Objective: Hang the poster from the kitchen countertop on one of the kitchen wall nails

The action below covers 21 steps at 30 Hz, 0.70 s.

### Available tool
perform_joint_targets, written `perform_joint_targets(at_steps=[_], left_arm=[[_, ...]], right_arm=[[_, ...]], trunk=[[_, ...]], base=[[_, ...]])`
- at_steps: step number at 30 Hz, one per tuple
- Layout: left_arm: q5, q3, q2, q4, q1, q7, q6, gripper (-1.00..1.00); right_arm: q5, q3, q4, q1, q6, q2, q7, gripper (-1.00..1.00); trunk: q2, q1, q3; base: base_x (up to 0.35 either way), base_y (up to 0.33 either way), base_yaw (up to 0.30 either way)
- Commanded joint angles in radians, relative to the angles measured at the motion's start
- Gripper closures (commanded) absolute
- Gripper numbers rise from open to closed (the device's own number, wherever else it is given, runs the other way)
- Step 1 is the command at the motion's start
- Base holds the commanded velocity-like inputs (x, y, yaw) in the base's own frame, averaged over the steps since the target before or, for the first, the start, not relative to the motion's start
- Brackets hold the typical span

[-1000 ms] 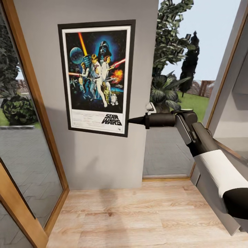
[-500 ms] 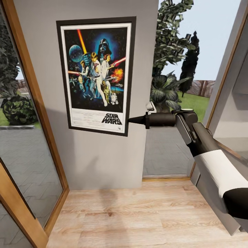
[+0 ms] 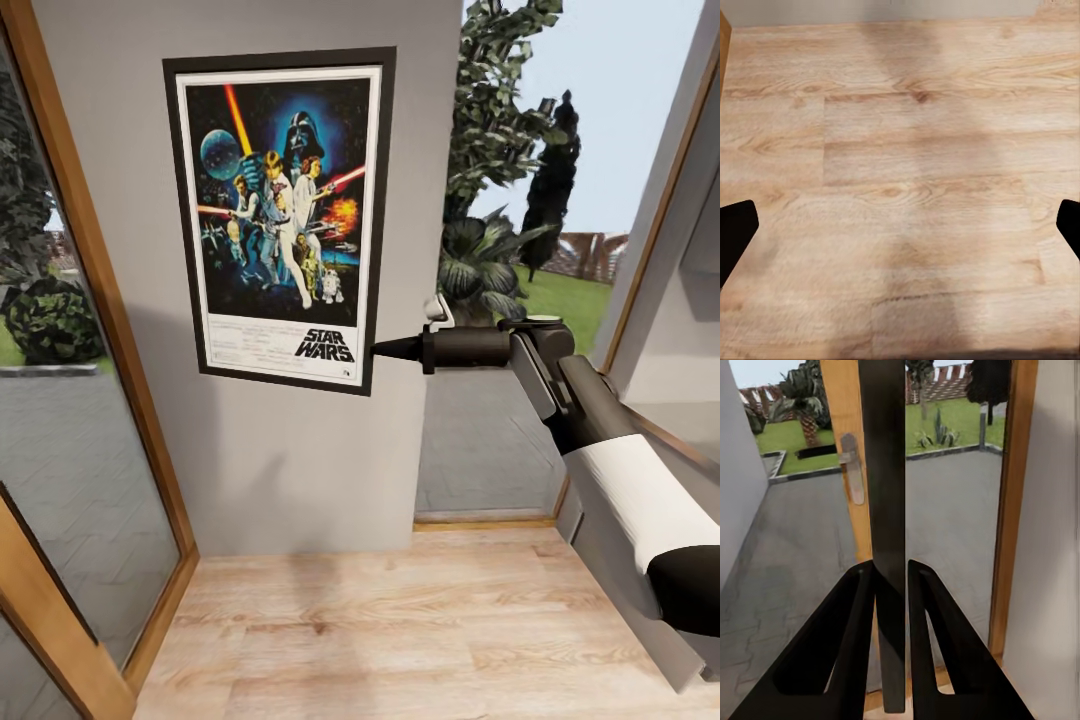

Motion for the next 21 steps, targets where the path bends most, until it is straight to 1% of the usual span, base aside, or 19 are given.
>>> perform_joint_targets(at_steps=[1,14,21], left_arm=[[0.0,0.004,0.0,-0.001,0.0,-0.007,0.0,-1.0],[0.0,0.004,0.0,-0.001,0.0,-0.007,0.001,-1.0],[0.0,0.004,0.0,-0.001,0.0,-0.007,0.001,-1.0]], right_arm=[[-0.009,0.002,0.0,-0.001,0.009,-0.001,0.0,1.0],[-0.009,0.002,-0.003,-0.001,0.009,-0.001,0.0,1.0],[-0.009,0.002,-0.023,-0.001,0.009,-0.001,0.0,1.0]], trunk=[[-0.001,0.001,0.0],[-0.001,0.001,0.0],[-0.001,0.001,0.0]], base=[[0.285,0.0,0.0],[0.325,0.0,0.0],[0.334,0.0,0.0]])
